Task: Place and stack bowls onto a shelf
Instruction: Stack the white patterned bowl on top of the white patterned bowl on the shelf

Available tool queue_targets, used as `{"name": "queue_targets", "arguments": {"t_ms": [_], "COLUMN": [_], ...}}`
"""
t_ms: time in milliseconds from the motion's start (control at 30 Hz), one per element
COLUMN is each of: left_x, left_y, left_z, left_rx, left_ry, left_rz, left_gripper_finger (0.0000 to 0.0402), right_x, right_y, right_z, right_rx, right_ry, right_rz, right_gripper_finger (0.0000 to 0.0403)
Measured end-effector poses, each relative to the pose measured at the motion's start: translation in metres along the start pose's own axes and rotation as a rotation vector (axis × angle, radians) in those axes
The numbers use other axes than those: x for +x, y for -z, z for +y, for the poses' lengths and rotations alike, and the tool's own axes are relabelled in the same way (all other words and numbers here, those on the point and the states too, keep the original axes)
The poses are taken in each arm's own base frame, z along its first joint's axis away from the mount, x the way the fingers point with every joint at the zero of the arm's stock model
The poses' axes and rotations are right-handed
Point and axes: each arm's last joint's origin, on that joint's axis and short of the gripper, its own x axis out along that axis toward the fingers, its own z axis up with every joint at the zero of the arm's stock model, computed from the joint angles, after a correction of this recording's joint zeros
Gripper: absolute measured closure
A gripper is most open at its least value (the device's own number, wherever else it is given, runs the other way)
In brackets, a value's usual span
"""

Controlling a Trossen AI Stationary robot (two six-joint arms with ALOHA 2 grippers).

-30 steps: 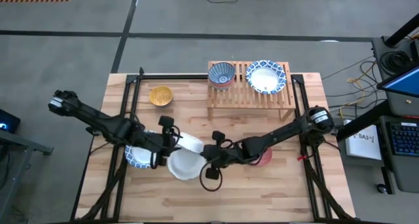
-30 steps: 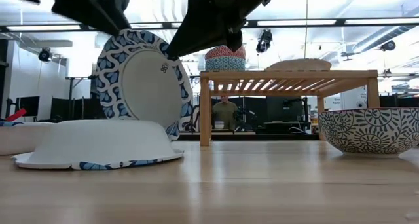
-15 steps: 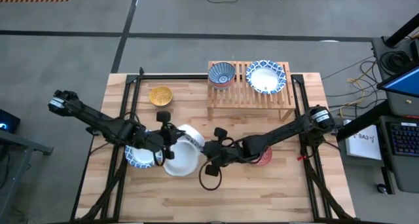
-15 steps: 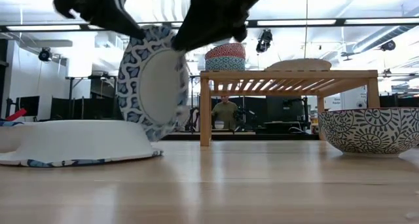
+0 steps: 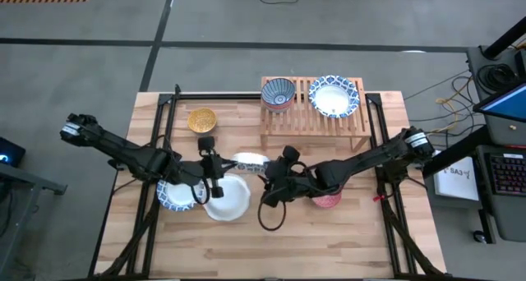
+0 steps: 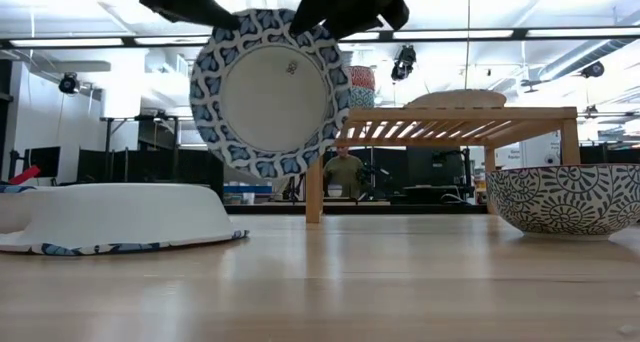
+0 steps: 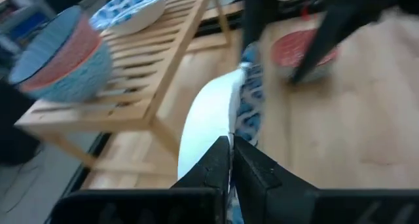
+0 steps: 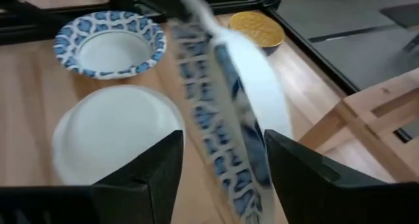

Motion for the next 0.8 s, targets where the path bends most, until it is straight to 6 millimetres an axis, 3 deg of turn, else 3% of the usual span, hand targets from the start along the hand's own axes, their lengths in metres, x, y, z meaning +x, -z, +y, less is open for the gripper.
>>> {"name": "queue_targets", "arguments": {"t_ms": [200, 400, 500, 633, 800], "left_x": [0.000, -0.001, -0.003, -0.010, -0.016], "left_y": [-0.005, -0.007, -0.014, -0.029, -0.042], "left_z": [-0.003, -0.002, -0.001, 0.004, 0.010], "left_rx": [0.028, 0.029, 0.051, 0.114, 0.253], "left_ry": [0.086, 0.089, 0.088, 0.080, 0.028], "left_rz": [-0.043, -0.059, -0.075, -0.101, -0.114], "left_gripper_finger": [0.0402, 0.0401, 0.0392, 0.0349, 0.0262], "right_x": [0.008, 0.007, 0.000, -0.014, -0.031], "right_y": [0.000, -0.001, -0.007, -0.026, -0.045], "right_z": [-0.005, -0.006, -0.010, -0.026, -0.058], "right_rx": [-0.039, -0.120, -0.100, -0.029, 0.042], "right_ry": [0.057, 0.056, 0.014, -0.060, -0.106], "right_rz": [-0.006, -0.010, -0.003, 0.023, 0.089], "right_gripper_finger": [0.0235, 0.0371, 0.0389, 0.0393, 0.0394]}}
